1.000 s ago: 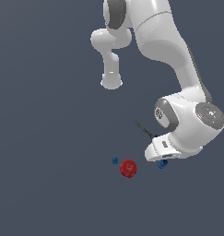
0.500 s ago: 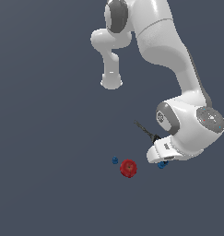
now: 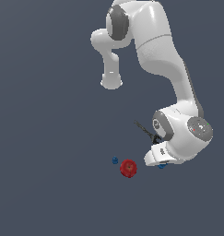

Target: Pick up a designated object from a clutter of objects.

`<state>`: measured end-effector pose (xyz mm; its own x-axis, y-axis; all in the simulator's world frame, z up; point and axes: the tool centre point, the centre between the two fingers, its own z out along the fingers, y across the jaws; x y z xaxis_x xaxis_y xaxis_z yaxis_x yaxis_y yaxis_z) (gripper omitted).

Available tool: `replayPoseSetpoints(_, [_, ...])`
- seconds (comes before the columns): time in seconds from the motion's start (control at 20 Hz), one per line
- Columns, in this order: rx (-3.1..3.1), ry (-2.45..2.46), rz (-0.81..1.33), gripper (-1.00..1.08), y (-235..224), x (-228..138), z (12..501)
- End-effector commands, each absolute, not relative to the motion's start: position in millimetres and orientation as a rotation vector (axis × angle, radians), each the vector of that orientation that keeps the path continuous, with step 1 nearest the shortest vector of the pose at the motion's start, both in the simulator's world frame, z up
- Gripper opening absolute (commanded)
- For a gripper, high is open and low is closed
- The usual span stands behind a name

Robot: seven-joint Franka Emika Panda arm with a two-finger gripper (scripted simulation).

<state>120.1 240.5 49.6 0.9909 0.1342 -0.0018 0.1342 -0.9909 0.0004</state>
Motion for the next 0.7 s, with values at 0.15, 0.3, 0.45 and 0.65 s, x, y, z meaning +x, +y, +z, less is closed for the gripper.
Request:
replayPoseSetpoints(0.15, [3.134,0.211,0.000,1.00,241.3,121.6,42.4])
replayPoseSetpoints(0.3, [3.134,0.211,0.000,-1.00,241.3,121.8,42.7])
replayPoseSetpoints(0.45, [3.134,0.211,0.000,-1.00,241.3,121.8,42.7])
replayPoseSetpoints(0.65, [3.134,0.211,0.000,-1.00,241.3,121.8,42.7])
